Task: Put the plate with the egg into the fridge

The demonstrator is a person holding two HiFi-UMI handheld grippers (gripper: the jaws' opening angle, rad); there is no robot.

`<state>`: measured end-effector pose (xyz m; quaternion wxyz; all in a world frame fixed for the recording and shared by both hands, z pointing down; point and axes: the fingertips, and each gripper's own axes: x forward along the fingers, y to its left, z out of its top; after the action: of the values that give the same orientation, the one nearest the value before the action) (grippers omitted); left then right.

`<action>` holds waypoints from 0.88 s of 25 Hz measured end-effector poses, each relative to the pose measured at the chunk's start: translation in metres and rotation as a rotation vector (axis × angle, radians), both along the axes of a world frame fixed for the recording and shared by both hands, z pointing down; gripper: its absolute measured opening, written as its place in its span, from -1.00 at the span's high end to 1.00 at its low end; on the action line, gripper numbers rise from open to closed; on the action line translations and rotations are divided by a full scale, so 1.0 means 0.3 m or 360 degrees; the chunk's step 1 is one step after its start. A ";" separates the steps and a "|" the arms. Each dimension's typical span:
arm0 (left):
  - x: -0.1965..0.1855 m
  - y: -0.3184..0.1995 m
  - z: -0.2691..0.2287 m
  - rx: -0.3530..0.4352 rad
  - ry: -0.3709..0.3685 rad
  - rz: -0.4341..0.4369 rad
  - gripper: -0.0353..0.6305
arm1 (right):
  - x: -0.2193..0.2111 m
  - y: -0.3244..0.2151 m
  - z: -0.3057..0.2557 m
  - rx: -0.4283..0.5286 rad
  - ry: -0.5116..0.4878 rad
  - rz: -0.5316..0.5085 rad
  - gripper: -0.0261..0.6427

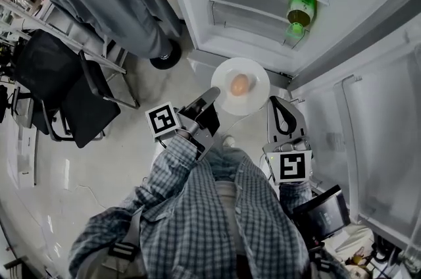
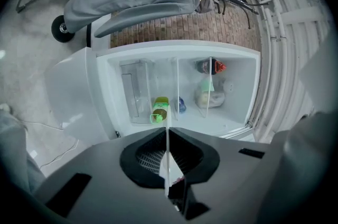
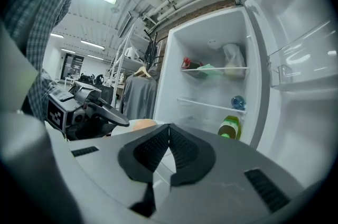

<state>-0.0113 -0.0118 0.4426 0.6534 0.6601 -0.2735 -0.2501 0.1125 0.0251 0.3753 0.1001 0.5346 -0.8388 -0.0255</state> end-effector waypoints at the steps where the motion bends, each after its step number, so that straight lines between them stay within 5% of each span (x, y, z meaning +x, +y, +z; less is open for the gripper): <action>1: 0.003 -0.008 0.001 -0.0004 -0.0001 0.0002 0.83 | 0.002 -0.007 -0.001 0.0002 0.0004 0.0001 0.90; 22: 0.066 -0.460 0.028 0.0018 0.0011 0.0178 0.83 | 0.025 -0.388 0.004 0.0001 0.0061 0.0218 0.90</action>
<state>0.0086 -0.1498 0.4511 0.6635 0.6773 -0.2325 -0.2169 0.1201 -0.0914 0.3764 0.1173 0.5902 -0.7982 -0.0291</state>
